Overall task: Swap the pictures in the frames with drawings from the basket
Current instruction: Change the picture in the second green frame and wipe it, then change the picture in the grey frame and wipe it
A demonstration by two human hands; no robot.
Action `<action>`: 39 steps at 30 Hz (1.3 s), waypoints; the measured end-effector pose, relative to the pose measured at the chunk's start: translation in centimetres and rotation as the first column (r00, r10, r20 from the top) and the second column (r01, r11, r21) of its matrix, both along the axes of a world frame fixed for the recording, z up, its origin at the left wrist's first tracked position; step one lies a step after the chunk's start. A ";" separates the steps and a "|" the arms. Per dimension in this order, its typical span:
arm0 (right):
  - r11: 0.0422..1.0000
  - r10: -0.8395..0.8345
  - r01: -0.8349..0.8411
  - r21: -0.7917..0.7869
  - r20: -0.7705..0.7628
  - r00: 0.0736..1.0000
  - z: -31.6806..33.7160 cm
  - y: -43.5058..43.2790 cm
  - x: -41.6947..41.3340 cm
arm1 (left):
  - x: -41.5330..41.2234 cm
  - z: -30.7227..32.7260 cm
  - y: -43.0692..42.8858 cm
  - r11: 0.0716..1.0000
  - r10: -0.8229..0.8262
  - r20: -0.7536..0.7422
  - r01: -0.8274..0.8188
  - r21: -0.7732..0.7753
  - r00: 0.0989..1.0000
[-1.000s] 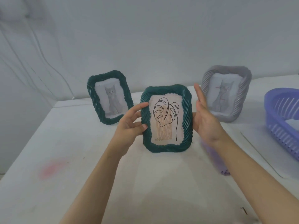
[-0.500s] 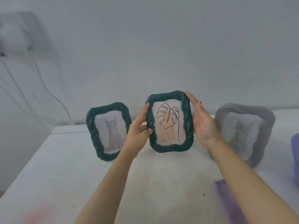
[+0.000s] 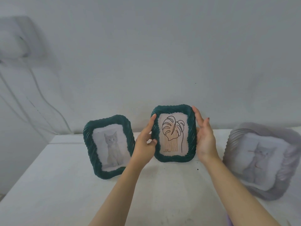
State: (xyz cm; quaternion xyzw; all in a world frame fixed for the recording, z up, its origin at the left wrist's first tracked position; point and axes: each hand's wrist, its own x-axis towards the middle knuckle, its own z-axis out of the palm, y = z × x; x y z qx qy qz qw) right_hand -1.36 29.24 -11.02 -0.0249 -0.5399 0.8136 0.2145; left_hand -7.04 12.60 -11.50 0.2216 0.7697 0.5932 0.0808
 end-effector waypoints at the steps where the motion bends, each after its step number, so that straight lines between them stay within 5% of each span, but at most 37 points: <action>1: 1.000 -0.008 0.008 0.024 -0.012 1.000 -0.1 0.0 0.1 | 0.0 0.0 0.0 1.000 -0.006 -0.005 0.006 -0.005 1.000; 12: 0.877 -0.269 0.211 0.431 0.078 0.960 0.6 -1.0 1.8 | 1.0 0.2 0.3 0.999 -0.015 -0.045 0.014 -0.035 0.999; 19: 0.526 -0.417 0.270 0.807 -0.031 0.908 2.3 -0.6 9.8 | 5.1 1.2 1.6 0.975 0.035 -0.437 -0.127 -0.182 0.899; 22: 0.251 -0.648 0.477 0.842 -0.220 0.729 1.4 0.5 14.3 | 7.3 1.4 3.5 0.991 -0.102 -0.458 0.050 -0.124 0.883; 24: 0.168 -0.758 0.517 0.839 -0.224 0.612 0.4 1.3 16.5 | 8.8 1.3 5.0 0.973 -0.230 -0.330 0.209 -0.096 0.916; 27: 0.321 -0.822 0.522 0.790 -0.041 0.567 -1.5 2.4 17.9 | 10.6 0.6 7.3 0.925 -0.369 -0.129 0.350 -0.149 0.920; 31: 0.607 -0.744 0.577 0.546 0.136 0.654 -2.4 4.1 18.2 | 11.9 0.3 9.5 0.911 -0.392 0.087 0.400 -0.102 0.916; 39: 0.704 -0.685 0.588 0.398 0.159 0.711 0.4 4.5 19.6 | 12.9 2.2 8.3 0.955 -0.296 0.119 0.297 0.010 0.948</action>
